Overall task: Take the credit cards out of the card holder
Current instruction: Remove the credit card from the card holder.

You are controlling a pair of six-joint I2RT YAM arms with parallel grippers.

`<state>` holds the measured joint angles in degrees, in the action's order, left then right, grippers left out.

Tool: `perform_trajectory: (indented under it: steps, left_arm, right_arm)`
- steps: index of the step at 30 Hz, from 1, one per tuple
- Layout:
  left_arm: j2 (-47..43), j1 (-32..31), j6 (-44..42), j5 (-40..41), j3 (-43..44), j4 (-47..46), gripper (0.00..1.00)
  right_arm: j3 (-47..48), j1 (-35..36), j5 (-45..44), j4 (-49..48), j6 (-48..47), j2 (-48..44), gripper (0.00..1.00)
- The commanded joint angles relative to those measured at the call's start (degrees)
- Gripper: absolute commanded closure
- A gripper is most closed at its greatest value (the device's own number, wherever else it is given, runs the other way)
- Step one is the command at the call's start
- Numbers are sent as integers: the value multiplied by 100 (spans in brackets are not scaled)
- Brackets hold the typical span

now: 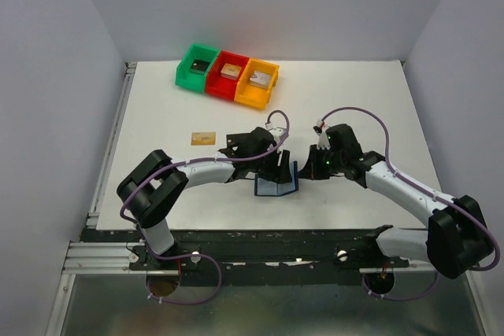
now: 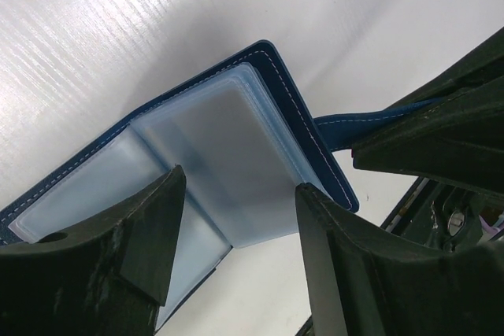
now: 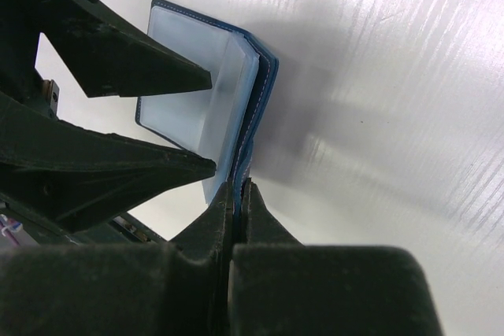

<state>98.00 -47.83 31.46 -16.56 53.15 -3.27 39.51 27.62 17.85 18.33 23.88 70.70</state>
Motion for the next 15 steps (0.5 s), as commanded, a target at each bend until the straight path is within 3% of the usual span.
perform_trajectory:
  steps: [1, 15]
  left_arm:
    - [-61, -59, -70, -23, 117, 19, 29]
    - [-228, -121, -61, 47, 108, 10, 26]
  right_arm:
    - [-66, -37, 166, -180, -94, -74, 100]
    - [-48, -28, 307, -207, -32, -109, 100]
